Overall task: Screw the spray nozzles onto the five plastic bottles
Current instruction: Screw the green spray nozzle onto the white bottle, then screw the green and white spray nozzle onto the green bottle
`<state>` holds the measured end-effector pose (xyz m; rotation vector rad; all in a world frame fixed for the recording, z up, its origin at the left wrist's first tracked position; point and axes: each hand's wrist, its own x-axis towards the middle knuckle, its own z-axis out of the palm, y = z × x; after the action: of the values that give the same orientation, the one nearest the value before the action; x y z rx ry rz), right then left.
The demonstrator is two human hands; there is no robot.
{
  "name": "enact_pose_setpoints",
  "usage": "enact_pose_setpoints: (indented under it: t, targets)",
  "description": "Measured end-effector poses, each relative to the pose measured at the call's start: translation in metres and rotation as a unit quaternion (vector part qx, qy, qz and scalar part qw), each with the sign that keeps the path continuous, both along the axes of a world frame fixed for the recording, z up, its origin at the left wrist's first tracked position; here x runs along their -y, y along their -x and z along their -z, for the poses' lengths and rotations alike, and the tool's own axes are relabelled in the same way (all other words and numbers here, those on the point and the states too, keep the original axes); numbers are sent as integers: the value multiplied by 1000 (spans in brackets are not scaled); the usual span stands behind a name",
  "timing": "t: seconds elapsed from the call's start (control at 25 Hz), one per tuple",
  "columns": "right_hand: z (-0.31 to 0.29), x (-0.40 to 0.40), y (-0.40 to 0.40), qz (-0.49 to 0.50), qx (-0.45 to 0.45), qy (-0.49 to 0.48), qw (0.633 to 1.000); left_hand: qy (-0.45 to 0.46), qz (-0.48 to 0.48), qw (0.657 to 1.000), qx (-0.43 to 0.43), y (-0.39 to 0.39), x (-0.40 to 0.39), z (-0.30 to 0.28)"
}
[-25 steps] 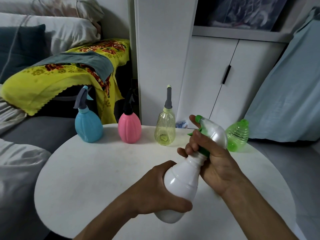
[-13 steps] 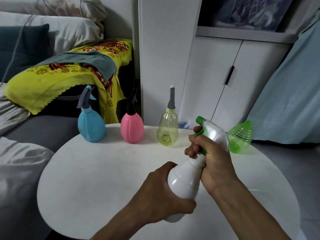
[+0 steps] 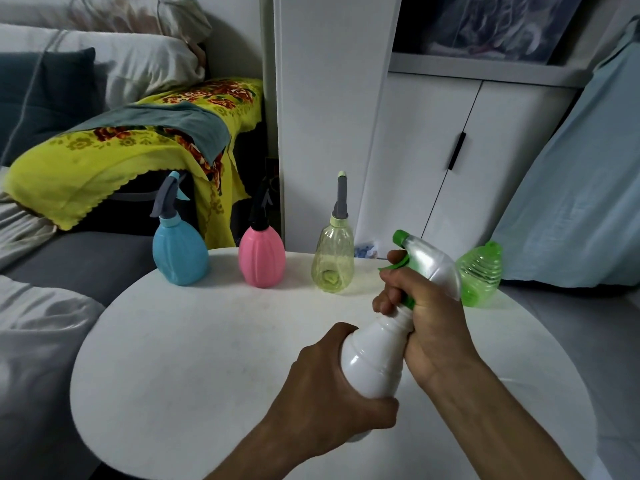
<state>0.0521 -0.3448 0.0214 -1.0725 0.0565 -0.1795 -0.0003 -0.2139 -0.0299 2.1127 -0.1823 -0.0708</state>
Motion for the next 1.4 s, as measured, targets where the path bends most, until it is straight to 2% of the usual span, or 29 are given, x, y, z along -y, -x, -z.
enact_pose_setpoints:
  t: [0.12,0.24,0.28,0.36,0.44,0.6,0.68,0.76,0.96,1.24,1.32,1.4]
  targets:
    - [2,2,-1,-76,14,40,996,63,14,998,-21,-8,-6,1]
    - [11,7,-2,-172,-28,63,983,148,2,988,-53,-22,-16,-4]
    - [13,7,-2,-178,-38,107,978,167,-1,985,-51,-27,-18,-4]
    - [16,7,0,-164,-15,242,956,158,-14,987,-23,-31,-19,-2]
    - [15,11,1,-131,16,331,934,115,-19,993,6,-29,-15,2]
    - [5,42,-25,43,6,363,931,93,-58,994,-18,-31,-13,7]
    - [8,61,-50,122,-2,389,913,137,-77,987,-37,-34,-18,5]
    - [18,72,-74,160,-17,419,894,203,-88,972,-76,-35,-21,1]
    - [57,69,-110,173,-26,470,865,226,-102,964,-92,-33,-28,4]
    - [70,67,-125,198,-22,450,870,267,-110,948,-131,-33,-32,2]
    - [69,66,-123,184,-27,443,877,281,-110,943,-141,-32,-30,-2]
    - [60,74,-115,134,-48,477,867,285,-115,941,-143,-32,-30,-3]
